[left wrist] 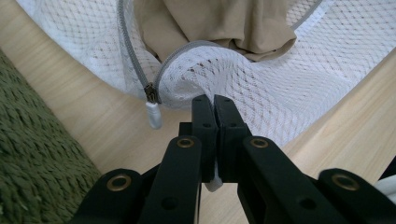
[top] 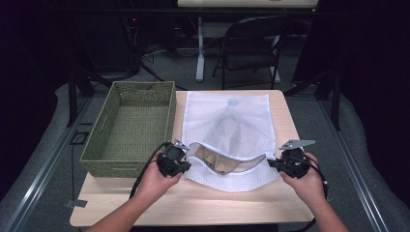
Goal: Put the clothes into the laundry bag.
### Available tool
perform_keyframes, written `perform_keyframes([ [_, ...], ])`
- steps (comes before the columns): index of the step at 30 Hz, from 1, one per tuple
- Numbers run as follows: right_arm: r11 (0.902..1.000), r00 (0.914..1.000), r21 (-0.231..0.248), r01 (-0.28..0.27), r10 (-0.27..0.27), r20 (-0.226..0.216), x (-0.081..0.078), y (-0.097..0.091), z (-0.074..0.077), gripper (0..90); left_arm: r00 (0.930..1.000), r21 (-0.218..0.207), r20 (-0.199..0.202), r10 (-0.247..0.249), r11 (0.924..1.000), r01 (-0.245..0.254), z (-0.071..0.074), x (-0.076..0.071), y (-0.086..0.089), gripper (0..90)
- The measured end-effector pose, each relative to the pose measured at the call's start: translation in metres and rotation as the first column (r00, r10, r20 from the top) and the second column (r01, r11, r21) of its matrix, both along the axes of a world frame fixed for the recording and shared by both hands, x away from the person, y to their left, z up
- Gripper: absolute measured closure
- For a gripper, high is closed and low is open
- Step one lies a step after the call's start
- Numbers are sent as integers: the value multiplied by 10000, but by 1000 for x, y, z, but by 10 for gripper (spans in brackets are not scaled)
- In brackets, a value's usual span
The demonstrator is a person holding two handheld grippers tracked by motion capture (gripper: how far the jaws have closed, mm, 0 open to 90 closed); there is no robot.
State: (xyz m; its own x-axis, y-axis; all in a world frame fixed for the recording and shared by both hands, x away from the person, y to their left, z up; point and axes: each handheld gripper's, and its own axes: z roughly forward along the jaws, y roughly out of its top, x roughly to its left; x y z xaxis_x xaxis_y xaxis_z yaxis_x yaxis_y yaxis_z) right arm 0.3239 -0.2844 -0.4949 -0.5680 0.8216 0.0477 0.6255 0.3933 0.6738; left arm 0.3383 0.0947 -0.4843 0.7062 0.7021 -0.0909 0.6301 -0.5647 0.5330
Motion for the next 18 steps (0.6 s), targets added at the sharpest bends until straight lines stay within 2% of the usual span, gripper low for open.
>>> perform_keyframes([
  [6,9998,9998,-112,-142,140,-144,4,0,8,883,10000,126,-13,-66,9999,67,9,4,0,885],
  [12,9994,9991,-168,-297,292,-291,9,1,14,883,9996,318,-228,-179,9993,186,15,9,-1,884],
  [18,9987,9981,-197,-460,452,-421,14,4,21,883,9988,297,-426,-257,9992,270,24,16,-1,884],
])
